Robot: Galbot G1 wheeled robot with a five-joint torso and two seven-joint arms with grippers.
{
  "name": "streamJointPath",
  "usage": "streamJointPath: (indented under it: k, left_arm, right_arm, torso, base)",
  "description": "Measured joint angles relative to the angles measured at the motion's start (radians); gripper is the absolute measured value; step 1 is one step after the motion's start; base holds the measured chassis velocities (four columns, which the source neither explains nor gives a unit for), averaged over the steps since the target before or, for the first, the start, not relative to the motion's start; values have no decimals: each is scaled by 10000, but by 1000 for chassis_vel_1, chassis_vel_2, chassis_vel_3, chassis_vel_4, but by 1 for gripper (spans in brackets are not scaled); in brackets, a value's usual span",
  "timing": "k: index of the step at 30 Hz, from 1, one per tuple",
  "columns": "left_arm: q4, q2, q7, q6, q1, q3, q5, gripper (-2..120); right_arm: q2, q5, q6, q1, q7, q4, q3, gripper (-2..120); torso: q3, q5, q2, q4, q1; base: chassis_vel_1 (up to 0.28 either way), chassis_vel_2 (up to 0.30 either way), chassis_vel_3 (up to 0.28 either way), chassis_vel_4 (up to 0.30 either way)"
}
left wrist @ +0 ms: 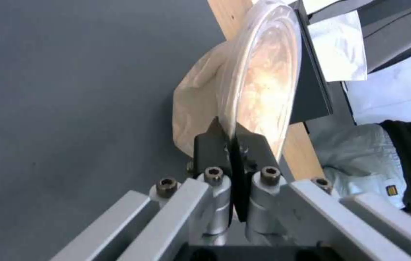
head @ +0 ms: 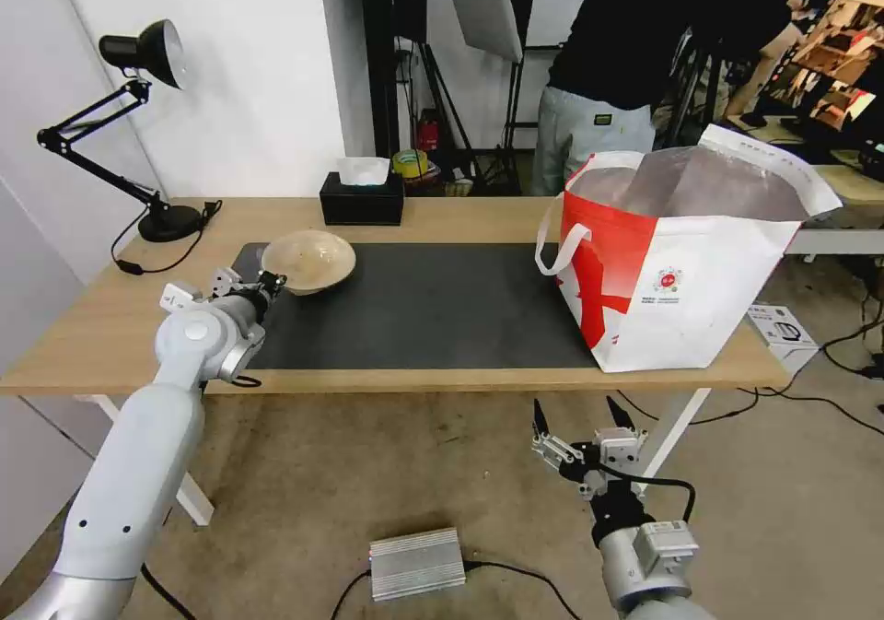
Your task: Pick up the trash from the table and place it into the takeout bag.
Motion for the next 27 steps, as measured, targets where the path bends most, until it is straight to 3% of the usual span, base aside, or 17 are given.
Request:
streamJointPath:
  k: [7, 16, 23, 27]
  left_arm:
    - [36, -6, 129, -38, 111, -20, 167, 0]
    - [-726, 265, 279, -130, 291, -180, -267, 0]
    - [-1996, 986, 523, -161, 680, -320, -1052, 0]
    - [-2782, 1731, 1396, -191, 1084, -488, -1437, 0]
  right_arm:
    - [0, 0, 0, 0, 0, 0, 0, 100]
    - [0, 0, 0, 0, 0, 0, 0, 100]
    - [0, 0, 1, 0, 0, 0, 0, 100]
    - [0, 0, 0, 0, 0, 0, 0, 100]
  torso:
    - [0, 0, 0, 0, 0]
    - [-1, 3, 1, 0, 0]
    - [0, 1, 2, 0, 0]
    - [0, -1, 2, 2, 0]
  base:
    - [0, 0, 0, 0]
    - [0, 0, 0, 0]
    - [0, 0, 0, 0]
    - [0, 0, 0, 0]
